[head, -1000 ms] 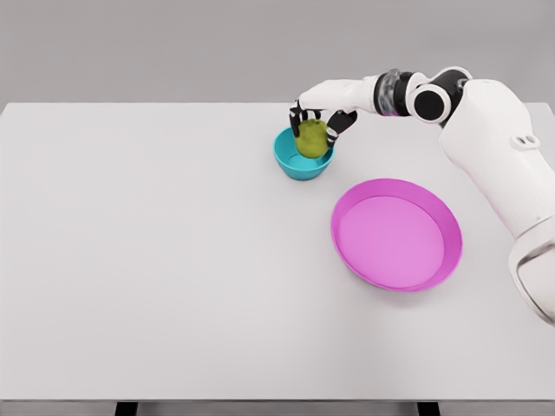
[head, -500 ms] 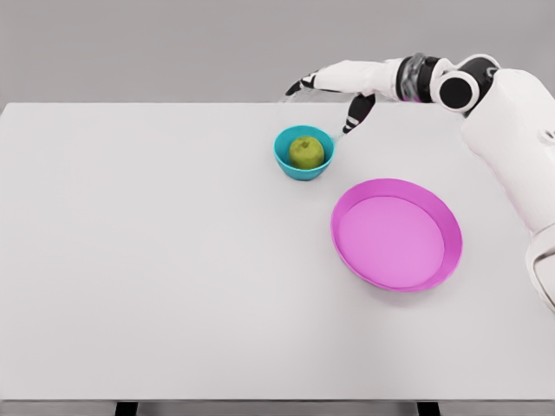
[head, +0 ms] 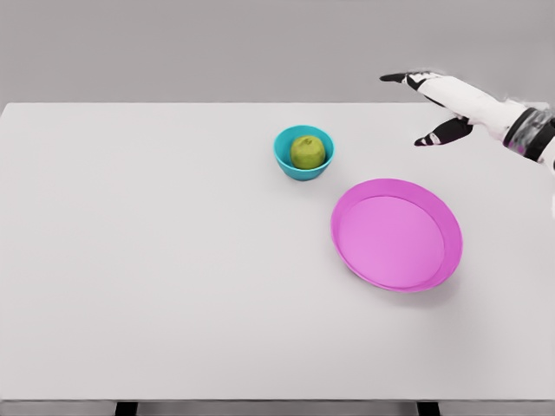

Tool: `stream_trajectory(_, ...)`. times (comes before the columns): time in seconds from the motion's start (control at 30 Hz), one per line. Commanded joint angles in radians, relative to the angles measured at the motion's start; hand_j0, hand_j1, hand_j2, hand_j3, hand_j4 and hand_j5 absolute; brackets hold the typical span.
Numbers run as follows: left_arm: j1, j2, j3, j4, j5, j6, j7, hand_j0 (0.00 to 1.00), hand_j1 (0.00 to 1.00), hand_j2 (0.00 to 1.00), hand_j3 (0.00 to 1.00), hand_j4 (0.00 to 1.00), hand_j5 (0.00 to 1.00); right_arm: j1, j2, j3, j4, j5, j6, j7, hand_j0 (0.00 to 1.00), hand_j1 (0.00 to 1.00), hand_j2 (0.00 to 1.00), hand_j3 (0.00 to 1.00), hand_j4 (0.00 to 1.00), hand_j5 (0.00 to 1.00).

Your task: Put the apple from the pink plate into the blue bowl with your right arm

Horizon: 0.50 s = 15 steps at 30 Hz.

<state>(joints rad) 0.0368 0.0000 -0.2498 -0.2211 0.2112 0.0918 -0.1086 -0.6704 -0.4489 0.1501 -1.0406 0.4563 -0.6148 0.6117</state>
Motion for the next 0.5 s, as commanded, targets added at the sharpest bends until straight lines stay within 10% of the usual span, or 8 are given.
stream_trajectory(0.0, 0.0, 0.0, 0.0, 0.0, 0.001, 0.0, 0.0, 1.0, 1.0, 1.0, 1.0, 1.0, 1.0, 0.014, -0.036, -0.027, -0.119, -0.013, 0.004, -0.001, 1.0, 1.0, 1.0, 1.0, 1.0, 1.0)
stream_trajectory(0.17, 0.0, 0.0, 0.001, 0.0, 0.004, -0.006, 0.0, 1.0, 1.0, 1.0, 1.0, 1.0, 1.0, 0.146, -0.07, -0.101, -0.271, -0.015, 0.004, -0.001, 1.0, 1.0, 1.0, 1.0, 1.0, 1.0)
stream_trajectory(0.47, 0.002, 0.0, -0.002, 0.0, 0.002, 0.0, 0.0, 1.0, 1.0, 1.0, 1.0, 1.0, 1.0, 0.19, -0.1, -0.152, -0.283, -0.013, 0.004, -0.001, 1.0, 1.0, 1.0, 1.0, 1.0, 1.0)
